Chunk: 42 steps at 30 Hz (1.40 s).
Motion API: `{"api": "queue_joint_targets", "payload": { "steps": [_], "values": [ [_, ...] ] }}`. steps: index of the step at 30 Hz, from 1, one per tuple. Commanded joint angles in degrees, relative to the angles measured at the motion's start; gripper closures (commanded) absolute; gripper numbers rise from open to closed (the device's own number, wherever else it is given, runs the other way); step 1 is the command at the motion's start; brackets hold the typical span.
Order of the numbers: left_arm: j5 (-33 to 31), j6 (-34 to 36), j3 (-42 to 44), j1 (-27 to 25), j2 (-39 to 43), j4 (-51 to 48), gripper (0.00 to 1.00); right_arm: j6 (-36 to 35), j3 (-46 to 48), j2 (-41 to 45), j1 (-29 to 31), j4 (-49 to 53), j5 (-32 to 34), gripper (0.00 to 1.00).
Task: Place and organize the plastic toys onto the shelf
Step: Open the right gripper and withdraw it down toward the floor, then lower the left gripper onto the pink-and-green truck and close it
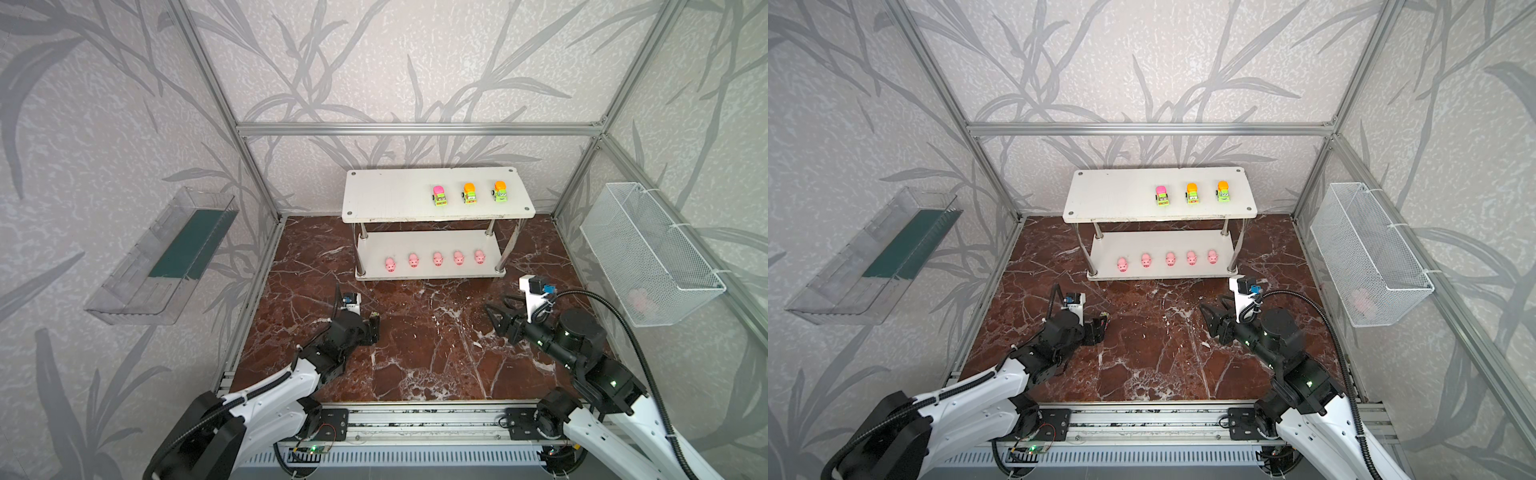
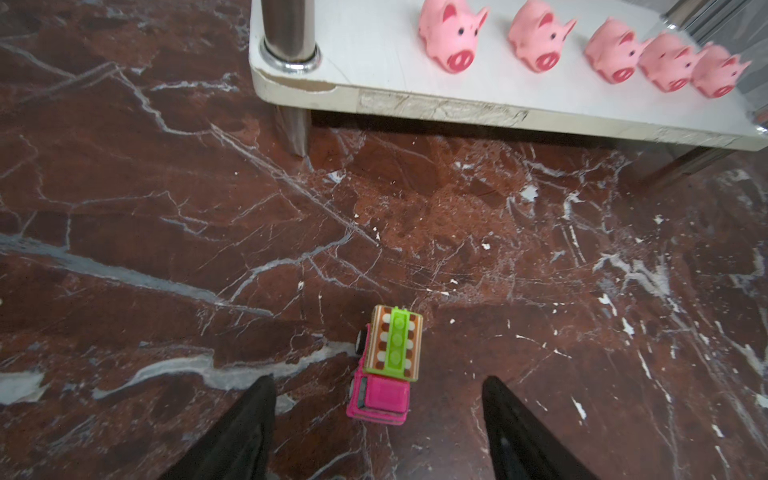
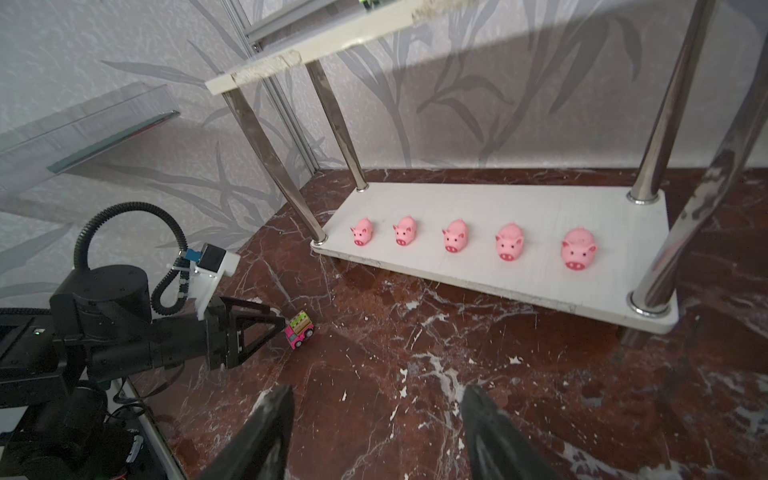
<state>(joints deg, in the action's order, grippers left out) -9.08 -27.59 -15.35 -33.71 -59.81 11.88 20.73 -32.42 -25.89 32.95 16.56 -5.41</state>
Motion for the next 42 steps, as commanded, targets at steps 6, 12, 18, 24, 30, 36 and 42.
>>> {"api": "queue_joint_targets", "payload": {
  "steps": [6, 12, 18, 24, 30, 36, 42],
  "values": [
    [-3.39, 2.27, -5.49, -0.24, -8.54, 3.26, 0.24, 6.28, 7.20, 1.55, 0.22, -2.25, 0.04, 0.36],
    [-2.45, 1.26, -6.31, -0.25, -15.24, 6.77, 0.24, 7.48, 9.73, -0.26, 0.23, -5.66, 1.22, 0.36],
    [-1.03, 0.27, -7.20, -0.29, -22.66, 12.77, 0.27, 7.42, 9.81, -4.10, 0.19, -8.06, 0.83, 0.36],
    [-0.41, -0.67, -7.62, -0.26, -26.26, 16.18, 0.28, 7.31, 10.27, -6.09, 0.01, -9.45, 0.93, 0.37],
    [-0.80, -0.71, -6.67, -0.24, -25.51, 15.94, 0.30, 7.22, 10.50, -7.94, -0.01, -10.33, 1.02, 0.37],
    [-0.74, 0.43, -5.34, -0.29, -20.09, 10.54, 0.30, 7.74, 10.77, -9.80, -0.13, -11.52, 0.58, 0.37],
    [-0.11, 1.40, -3.37, -0.29, -13.77, 4.65, 0.30, 8.76, 11.33, -10.96, -0.19, -13.02, 0.06, 0.37]
  ]
}}
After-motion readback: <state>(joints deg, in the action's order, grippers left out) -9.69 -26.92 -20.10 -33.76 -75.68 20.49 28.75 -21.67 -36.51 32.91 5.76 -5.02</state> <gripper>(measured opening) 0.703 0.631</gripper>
